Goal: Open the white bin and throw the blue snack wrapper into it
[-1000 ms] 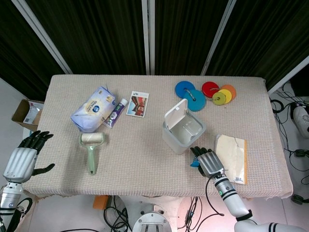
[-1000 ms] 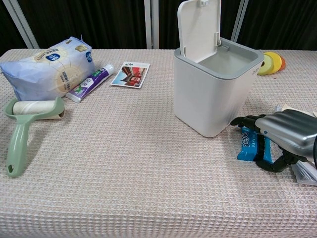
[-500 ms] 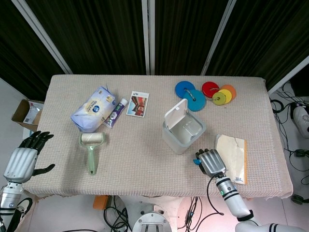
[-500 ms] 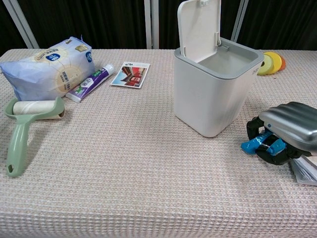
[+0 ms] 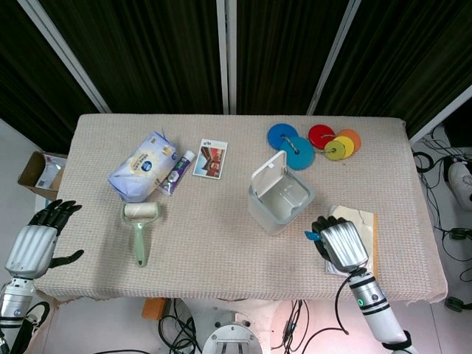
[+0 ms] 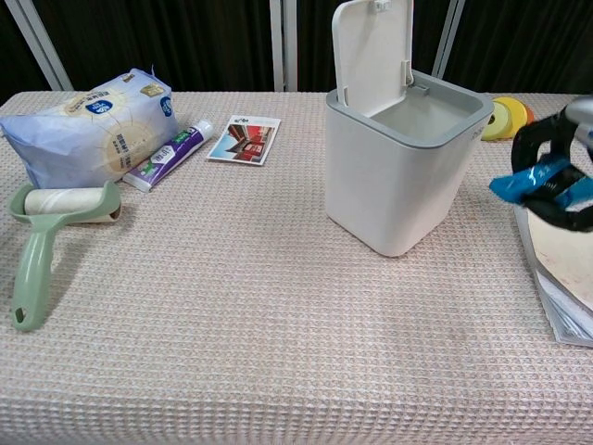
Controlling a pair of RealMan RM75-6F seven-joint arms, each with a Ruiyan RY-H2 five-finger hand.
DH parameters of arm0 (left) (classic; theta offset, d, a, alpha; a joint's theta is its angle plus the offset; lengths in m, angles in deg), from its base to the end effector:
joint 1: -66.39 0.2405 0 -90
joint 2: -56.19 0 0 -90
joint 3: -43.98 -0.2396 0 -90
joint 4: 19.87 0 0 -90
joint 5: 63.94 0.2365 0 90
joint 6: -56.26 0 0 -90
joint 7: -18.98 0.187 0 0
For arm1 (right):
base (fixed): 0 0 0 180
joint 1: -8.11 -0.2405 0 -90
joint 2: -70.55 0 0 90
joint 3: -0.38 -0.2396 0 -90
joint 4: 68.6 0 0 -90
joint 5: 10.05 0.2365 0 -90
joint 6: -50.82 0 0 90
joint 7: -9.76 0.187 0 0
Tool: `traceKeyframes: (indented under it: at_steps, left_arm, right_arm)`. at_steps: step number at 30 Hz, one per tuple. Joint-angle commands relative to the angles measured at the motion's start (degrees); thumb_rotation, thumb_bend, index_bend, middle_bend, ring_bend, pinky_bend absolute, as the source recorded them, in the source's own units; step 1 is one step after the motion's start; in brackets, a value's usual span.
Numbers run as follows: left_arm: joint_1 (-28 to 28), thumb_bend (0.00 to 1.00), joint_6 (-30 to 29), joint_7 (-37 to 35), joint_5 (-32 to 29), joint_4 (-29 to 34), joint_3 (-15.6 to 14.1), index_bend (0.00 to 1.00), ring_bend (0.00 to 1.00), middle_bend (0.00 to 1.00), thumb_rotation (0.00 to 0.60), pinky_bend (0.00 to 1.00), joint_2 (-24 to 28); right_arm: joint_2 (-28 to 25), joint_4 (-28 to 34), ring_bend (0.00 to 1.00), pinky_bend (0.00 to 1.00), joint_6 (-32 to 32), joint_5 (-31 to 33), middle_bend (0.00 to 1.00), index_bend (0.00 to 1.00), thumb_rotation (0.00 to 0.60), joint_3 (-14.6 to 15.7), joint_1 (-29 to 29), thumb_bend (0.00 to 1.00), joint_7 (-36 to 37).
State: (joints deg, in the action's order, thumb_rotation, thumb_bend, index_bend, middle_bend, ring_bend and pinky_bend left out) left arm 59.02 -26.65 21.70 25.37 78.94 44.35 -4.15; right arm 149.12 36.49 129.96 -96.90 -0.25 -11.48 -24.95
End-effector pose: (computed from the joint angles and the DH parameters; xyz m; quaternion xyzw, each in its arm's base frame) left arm -0.2756 0.2244 0.1183 -0.6375 -0.3826 -0.3869 0.5455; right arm -0.1516 -0.2517 0.0182 0.7179 -0.2739 0.3954 0.5032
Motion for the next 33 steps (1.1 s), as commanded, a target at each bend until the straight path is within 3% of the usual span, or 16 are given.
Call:
traceKeyframes:
  at_steps: [1,8,14,16,19,21,24,28,33]
  left_arm:
    - [0.0,0.03,0.0,0.2,0.1,0.1,-0.1,0.18,0.09,0.14,0.600,0.23,0.0]
    - [0.2,0.03,-0.3,-0.2,-0.3,-0.2,0.2,0.18,0.09,0.14,0.600,0.23,0.1]
    - [0.1,0.02,0.4,-0.4,-1.4,-0.1,0.3,0.18,0.09,0.14,0.600,0.23,0.4]
    - [0.1,0.02,0.4,-0.5,-1.7,0.0,0.4,0.18,0.09,0.14,0.600,0.23,0.5]
    - [0.2,0.02,0.3,-0.7,-1.9,0.0,0.5,0.18,0.09,0.14,0.600,0.23,0.7]
    - [0.2,0.02,0.4,-0.7,-1.8,0.0,0.4,0.18,0.08,0.14,0.600,0.23,0.7]
    - [0.1,0.02,0.6,-0.5,-1.7,0.1,0.3,0.18,0.09,0.14,0.600,0.23,0.7]
    - [0.2,0.02,0.4,-0.3,-1.5,0.3,0.3,0.18,0.09,0.14,0.600,0.23,0.6]
    - [0.4,0.02,-0.1,-0.4,-1.4,0.6,0.3,0.18,0.09,0.14,0.600,0.23,0.8]
  right_arm:
    - [-1.3,1.7,0.50,0.71,1.4,-1.6,0.50,0.62,0.600,-3.3,-0.7,0.35,1.6]
    - [2.8,-1.2,0.49,0.71,-3.9,4.5,0.50,0.62,0.600,-11.4,-6.6,0.35,5.5]
    - [6.9,-6.1,0.43,0.62,-6.8,6.9,0.46,0.55,0.600,-14.3,-10.7,0.35,7.2]
    - [7.2,-6.6,0.33,0.55,-8.0,7.5,0.38,0.47,0.600,-14.2,-11.3,0.34,8.0]
    - [5.5,-5.6,0.06,0.23,-11.5,9.3,0.14,0.15,0.600,-13.1,-12.1,0.18,7.3]
    - [4.3,-4.5,0.00,0.06,-12.6,9.6,0.01,0.00,0.600,-12.8,-12.5,0.04,7.4]
    - [4.3,-4.7,0.00,0.00,-10.6,6.9,0.00,0.00,0.600,-12.4,-12.2,0.00,8.9]
    - [2.8,-3.3,0.00,0.00,-7.8,4.7,0.00,0.00,0.600,-10.9,-10.6,0.01,9.7]
    - [-2.9,0.4,0.00,0.00,0.8,1.4,0.00,0.00,0.600,-5.0,-2.6,0.07,6.5]
